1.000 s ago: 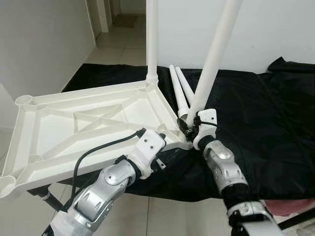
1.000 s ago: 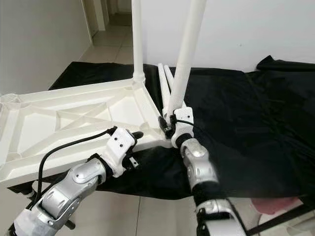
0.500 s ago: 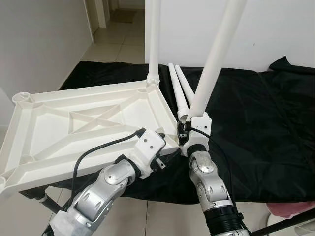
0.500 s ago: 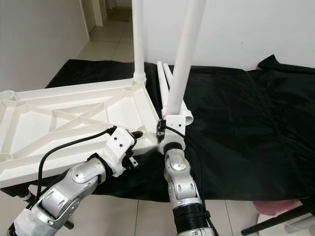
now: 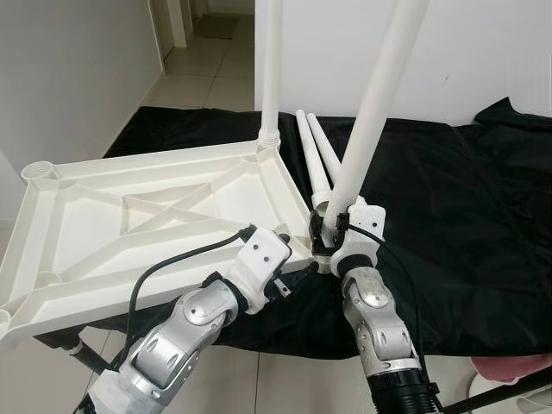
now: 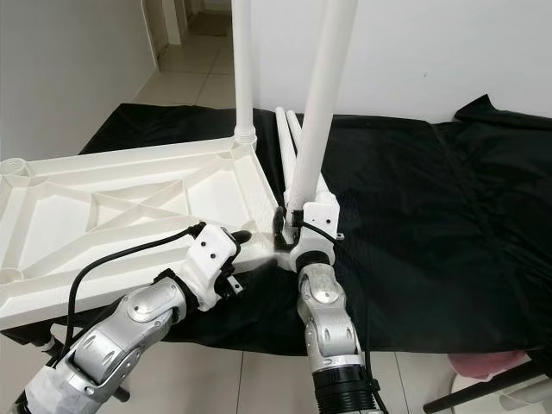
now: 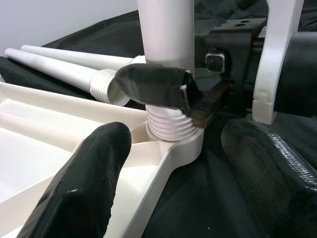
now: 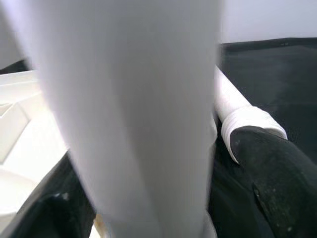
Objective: Building children table
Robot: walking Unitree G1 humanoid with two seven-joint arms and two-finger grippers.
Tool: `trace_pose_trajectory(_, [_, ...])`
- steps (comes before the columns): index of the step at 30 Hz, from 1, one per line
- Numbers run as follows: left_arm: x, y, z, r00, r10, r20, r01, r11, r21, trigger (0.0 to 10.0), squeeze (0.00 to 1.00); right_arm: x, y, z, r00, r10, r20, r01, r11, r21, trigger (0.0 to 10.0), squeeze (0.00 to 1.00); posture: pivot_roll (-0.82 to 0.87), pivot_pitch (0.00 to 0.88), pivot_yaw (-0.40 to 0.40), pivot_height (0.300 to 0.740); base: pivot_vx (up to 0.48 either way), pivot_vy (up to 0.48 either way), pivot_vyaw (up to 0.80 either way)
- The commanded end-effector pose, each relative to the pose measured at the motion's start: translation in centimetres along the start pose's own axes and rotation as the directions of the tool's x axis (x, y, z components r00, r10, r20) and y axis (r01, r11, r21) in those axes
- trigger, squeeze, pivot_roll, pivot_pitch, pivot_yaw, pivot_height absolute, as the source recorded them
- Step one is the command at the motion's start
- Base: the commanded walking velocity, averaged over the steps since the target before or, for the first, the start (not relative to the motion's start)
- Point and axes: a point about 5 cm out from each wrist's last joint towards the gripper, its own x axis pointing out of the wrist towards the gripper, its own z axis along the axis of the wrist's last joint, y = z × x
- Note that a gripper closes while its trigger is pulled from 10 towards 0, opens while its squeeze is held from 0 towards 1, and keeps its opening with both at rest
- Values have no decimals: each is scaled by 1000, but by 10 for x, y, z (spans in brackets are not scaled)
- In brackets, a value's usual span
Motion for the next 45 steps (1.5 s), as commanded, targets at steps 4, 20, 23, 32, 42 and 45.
trace_pose_trajectory(4, [-1,-6,-4,993,-116,-14,116,993,11,10000,0,5,-9,1,992,123,-5,-123,992,2,10000,0,20,0,7,740,0,0,0])
trace_pose_trajectory(20, [1,-3,-3,993,-117,-15,117,993,19,10000,0,27,-24,3,860,507,-63,-511,846,-153,10000,0,21,7,24,740,0,0,0])
trace_pose_trajectory(23, [1,-1,-2,993,-113,-16,114,993,22,10000,0,32,-27,3,824,559,-87,-565,805,-179,5451,0,23,7,26,740,0,0,0])
trace_pose_trajectory(32, [0,-1,-2,994,-107,-16,108,994,24,10000,0,32,-41,-5,784,603,-148,-621,767,-165,0,0,26,11,26,740,0,0,0])
trace_pose_trajectory(42, [0,-1,-2,993,-117,-16,117,993,25,10000,0,27,-52,-14,789,590,-172,-611,782,-123,10000,0,15,13,32,740,0,0,0])
trace_pose_trajectory(45, [1,-3,-2,992,-126,-15,126,992,24,10000,0,26,-53,-17,818,553,-157,-568,821,-64,10000,0,13,9,31,740,0,0,0])
